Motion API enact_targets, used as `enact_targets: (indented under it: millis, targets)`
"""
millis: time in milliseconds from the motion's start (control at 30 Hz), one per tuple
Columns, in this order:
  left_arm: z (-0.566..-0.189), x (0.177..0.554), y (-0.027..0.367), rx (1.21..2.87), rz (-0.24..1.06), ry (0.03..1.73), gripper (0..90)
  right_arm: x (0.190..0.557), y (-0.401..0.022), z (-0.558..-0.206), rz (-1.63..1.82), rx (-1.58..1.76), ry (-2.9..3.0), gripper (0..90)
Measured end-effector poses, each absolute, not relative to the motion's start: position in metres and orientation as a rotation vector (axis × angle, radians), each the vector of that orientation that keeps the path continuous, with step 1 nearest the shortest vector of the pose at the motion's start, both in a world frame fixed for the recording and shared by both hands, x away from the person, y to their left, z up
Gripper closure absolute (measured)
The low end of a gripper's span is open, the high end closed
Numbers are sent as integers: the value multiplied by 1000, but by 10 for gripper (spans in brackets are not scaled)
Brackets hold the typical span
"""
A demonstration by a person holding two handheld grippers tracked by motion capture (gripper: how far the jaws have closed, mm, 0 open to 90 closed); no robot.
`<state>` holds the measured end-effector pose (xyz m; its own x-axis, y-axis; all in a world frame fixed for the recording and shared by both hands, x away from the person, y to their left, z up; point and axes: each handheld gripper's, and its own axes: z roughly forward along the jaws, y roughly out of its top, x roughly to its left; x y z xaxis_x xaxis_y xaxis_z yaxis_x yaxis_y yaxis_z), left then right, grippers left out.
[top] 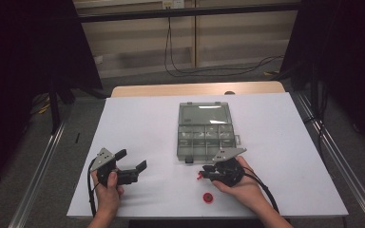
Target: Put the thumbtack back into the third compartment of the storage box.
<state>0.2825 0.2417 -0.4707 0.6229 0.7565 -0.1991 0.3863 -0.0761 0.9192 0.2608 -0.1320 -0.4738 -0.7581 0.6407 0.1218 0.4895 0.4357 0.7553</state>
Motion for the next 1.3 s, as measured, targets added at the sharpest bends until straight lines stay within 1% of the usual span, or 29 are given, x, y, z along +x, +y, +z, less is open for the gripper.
enact_targets:
  millis: [200,700,900,1300]
  targets:
    - [-471,283,241,1694,401,948,12,261,-129,-477,1221,979,2512,745]
    - [-471,283,240,1682,397,955,14,261,-129,-482,1189,969,2518,780]
    - [-471,283,241,1696,394,944,14,261,-128,-484,1187,963,2537,832]
    - [-471,283,241,1690,397,952,14,262,-131,-483,1216,964,2539,842]
